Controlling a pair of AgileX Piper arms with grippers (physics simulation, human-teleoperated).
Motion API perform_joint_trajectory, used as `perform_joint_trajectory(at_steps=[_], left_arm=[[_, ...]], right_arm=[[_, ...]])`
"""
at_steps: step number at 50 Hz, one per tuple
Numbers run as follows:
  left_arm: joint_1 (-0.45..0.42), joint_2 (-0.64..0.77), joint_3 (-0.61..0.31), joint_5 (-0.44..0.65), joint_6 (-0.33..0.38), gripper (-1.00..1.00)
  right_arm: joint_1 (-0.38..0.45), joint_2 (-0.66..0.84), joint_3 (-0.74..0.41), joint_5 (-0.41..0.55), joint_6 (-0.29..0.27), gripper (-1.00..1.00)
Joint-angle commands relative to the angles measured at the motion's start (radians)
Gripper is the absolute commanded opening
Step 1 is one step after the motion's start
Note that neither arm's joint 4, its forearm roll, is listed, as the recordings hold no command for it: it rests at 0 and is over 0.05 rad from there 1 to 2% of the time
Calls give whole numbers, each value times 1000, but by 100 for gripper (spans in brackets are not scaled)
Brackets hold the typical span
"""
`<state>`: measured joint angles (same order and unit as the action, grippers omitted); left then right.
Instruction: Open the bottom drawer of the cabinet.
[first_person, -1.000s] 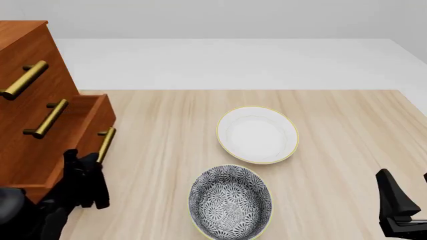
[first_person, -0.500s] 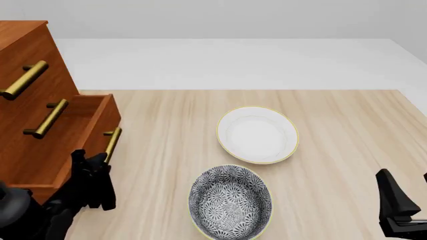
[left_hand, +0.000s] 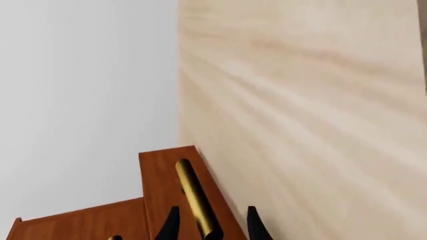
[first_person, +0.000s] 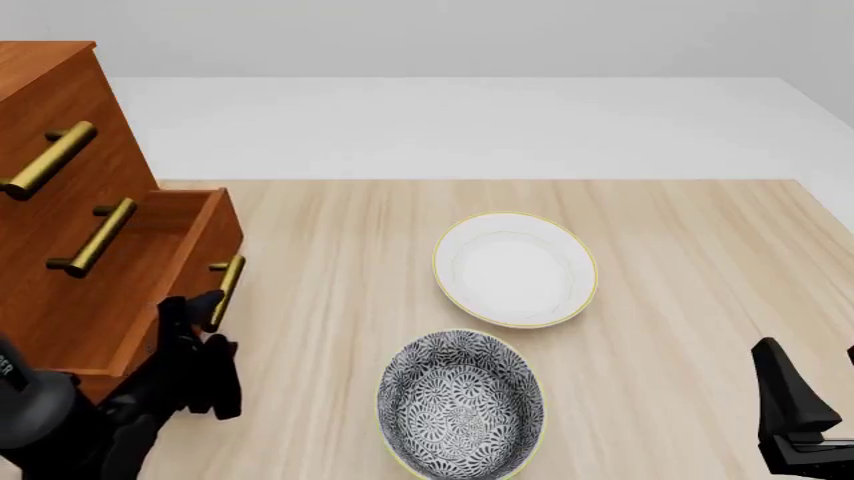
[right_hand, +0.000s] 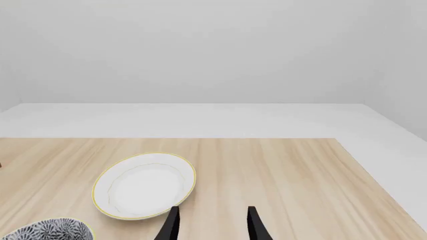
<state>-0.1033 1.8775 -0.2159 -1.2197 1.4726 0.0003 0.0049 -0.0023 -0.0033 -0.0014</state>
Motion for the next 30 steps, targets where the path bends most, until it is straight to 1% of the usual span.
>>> perform_joint_trajectory(at_steps=[1, 11, 16, 20, 23, 25, 27, 30], left_arm=[[-5, 15, -13, 0, 6, 100], [-24, -6, -11, 1, -2, 100], [-53, -41, 2, 4, -6, 100], [-78, -91, -5, 46, -7, 100], [-103, -141, -23, 98, -13, 100], [-114, -172, -35, 131, -34, 100], [-115, -165, -32, 121, -26, 100], [-113, -197, -40, 156, -41, 100]], right_arm=[[0, 0, 0, 0, 0, 100], [0, 0, 0, 0, 0, 100], [0, 0, 0, 0, 0, 100], [0, 0, 0, 0, 0, 100], [0, 0, 0, 0, 0, 100], [0, 0, 0, 0, 0, 100], [0, 0, 0, 0, 0, 100], [0, 0, 0, 0, 0, 100]])
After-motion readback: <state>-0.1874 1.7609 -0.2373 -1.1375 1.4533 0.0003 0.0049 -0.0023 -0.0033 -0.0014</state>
